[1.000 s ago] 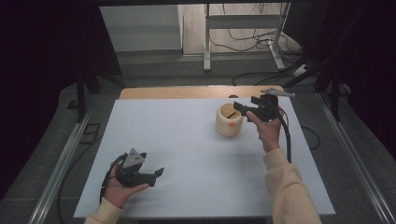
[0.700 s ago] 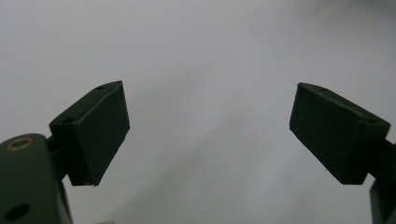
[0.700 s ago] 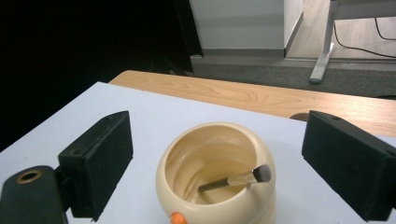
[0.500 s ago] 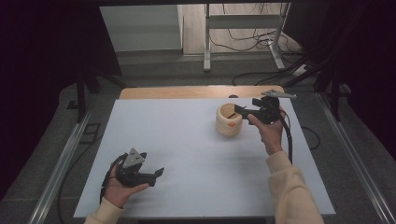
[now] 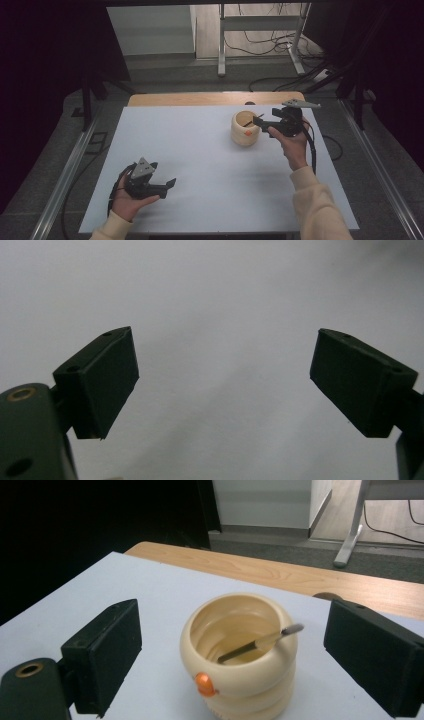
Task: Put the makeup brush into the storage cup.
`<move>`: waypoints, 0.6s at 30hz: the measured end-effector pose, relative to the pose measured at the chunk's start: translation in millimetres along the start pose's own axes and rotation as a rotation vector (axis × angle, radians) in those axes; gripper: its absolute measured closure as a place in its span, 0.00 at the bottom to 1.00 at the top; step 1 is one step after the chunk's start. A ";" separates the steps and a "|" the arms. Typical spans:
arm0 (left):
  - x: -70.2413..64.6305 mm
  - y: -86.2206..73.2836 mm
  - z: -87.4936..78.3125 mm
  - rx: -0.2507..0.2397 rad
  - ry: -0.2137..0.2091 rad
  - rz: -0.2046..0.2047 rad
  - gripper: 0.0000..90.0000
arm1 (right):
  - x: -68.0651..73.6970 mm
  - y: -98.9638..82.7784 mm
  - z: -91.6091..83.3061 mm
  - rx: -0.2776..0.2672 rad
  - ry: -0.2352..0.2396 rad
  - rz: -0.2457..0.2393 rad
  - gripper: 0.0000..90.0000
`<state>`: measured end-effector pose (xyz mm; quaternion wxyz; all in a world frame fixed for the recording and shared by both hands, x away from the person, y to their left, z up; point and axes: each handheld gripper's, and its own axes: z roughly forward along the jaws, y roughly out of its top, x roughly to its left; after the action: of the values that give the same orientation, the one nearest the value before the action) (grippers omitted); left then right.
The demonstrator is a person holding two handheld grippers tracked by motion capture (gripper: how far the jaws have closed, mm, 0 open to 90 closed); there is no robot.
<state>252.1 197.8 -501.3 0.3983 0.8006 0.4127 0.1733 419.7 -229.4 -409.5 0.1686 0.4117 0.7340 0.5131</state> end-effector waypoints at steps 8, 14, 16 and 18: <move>-2.5 -0.2 -0.2 -0.002 -0.001 0.007 0.14 | 0.3 -10.9 -17.0 0.010 -0.006 -0.017 0.10; -3.6 1.3 -0.9 -0.008 -0.005 0.013 0.14 | 1.4 -24.0 -34.4 0.038 0.004 -0.030 0.10; -2.4 1.0 -1.0 -0.006 -0.005 0.011 0.14 | 2.4 -29.7 -39.0 0.052 0.009 -0.042 0.10; -1.7 0.7 -1.2 -0.006 -0.002 0.008 0.14 | 3.3 -36.6 -42.5 0.073 0.018 -0.046 0.10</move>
<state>250.8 196.8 -499.9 0.4005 0.8012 0.4087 0.1751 373.4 -257.8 -423.9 0.1588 0.3960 0.7631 0.4854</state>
